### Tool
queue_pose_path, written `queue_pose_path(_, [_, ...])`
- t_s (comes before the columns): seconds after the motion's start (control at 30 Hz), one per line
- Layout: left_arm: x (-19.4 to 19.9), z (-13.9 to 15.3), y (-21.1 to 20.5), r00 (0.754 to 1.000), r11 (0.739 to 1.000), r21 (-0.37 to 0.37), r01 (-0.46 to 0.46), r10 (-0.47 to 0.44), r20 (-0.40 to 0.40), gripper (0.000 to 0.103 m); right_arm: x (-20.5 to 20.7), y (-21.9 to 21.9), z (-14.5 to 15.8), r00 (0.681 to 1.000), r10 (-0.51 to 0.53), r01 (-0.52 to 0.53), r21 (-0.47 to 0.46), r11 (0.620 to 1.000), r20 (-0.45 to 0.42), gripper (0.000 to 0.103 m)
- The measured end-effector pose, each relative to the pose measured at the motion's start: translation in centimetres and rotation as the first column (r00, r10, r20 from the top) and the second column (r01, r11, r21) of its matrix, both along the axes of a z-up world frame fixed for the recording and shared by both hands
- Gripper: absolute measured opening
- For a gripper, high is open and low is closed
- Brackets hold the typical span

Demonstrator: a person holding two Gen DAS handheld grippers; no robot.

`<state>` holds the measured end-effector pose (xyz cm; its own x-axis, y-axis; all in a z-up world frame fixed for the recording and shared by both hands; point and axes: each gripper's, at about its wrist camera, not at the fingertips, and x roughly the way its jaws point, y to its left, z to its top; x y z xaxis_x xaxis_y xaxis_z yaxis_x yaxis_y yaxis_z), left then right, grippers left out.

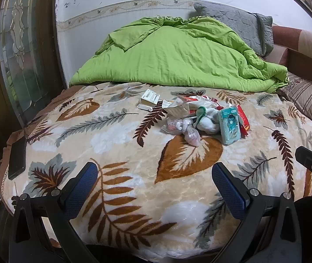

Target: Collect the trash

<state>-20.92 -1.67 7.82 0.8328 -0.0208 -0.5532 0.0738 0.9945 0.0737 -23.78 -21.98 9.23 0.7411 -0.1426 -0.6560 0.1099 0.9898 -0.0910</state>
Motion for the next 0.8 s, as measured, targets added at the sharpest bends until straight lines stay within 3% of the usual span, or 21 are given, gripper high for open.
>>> queue_pose_path(0.4, [0.7, -0.5, -0.1, 0.999, 0.999, -0.035, -0.008, 0.006, -0.046, 0.103, 1.2, -0.3, -0.5, 0.996, 0.084, -0.078, 0.118, 0.99, -0.042, 0.089])
queue_pose_path(0.67, [3.3, -0.7, 1.4, 0.993, 0.989, -0.142, 0.03, -0.046, -0.111, 0.103, 4.2, 0.5, -1.9, 0.982, 0.179, -0.158, 0.246, 0.956, -0.066, 0.07])
queue_pose_path(0.8, [4.6, -0.9, 2.0, 0.988, 0.978, -0.205, 0.041, -0.069, -0.134, 0.103, 5.7, 0.5, -2.4, 0.98, 0.186, -0.159, 0.283, 0.946, -0.073, 0.069])
